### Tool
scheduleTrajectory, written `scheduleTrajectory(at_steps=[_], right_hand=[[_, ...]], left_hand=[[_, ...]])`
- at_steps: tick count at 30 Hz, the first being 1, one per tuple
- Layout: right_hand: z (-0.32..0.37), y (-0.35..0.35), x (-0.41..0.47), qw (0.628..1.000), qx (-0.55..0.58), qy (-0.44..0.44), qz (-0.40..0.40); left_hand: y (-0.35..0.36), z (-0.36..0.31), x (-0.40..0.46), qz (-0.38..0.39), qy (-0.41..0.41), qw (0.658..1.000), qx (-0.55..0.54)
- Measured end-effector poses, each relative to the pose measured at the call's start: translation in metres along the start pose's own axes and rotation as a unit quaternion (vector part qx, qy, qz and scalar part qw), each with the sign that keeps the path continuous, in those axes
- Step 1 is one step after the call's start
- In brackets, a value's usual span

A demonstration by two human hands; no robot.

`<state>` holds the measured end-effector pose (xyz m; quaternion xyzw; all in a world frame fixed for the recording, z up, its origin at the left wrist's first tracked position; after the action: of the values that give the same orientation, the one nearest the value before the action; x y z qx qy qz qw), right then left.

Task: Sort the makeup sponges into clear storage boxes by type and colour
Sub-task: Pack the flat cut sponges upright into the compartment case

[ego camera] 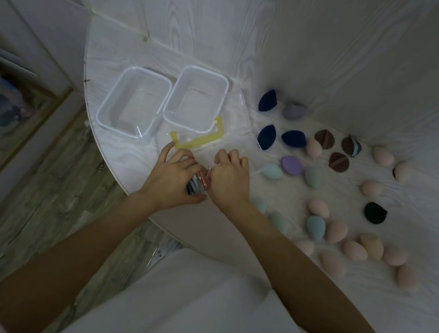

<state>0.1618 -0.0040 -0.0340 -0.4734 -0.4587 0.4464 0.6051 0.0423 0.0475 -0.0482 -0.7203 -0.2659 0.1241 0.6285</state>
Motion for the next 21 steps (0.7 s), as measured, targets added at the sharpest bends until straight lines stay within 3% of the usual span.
scheduleTrajectory(at_steps=[7, 11, 14, 18, 21], right_hand=[[-0.001, -0.004, -0.007, 0.999, 0.031, -0.008, -0.022], [-0.003, -0.004, 0.004, 1.0, 0.017, 0.012, -0.008], [-0.003, 0.001, 0.004, 1.0, 0.019, 0.019, -0.012], [-0.006, 0.004, -0.006, 0.995, 0.082, 0.022, -0.057], [-0.001, 0.004, -0.001, 0.999, 0.036, -0.002, -0.012]], left_hand=[[0.001, -0.003, 0.001, 0.011, -0.023, 1.0, 0.005], [0.001, -0.003, 0.004, 0.058, -0.02, 0.996, 0.063], [0.002, -0.002, 0.007, 0.085, -0.031, 0.995, 0.039], [0.001, -0.005, 0.004, 0.048, -0.05, 0.997, -0.016], [0.004, -0.007, -0.001, 0.04, -0.045, 0.998, -0.026]])
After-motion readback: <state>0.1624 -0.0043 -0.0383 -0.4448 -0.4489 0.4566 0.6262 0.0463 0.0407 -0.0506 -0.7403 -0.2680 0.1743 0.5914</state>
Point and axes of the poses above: each hand's wrist, its own x-axis towards the middle knuckle, its own y-axis out of the palm, z = x × y, the point moved 3 cm from there along x, towards the middle knuckle, and after that the axes turned 3 degrees about x, right-handed, at the moved point
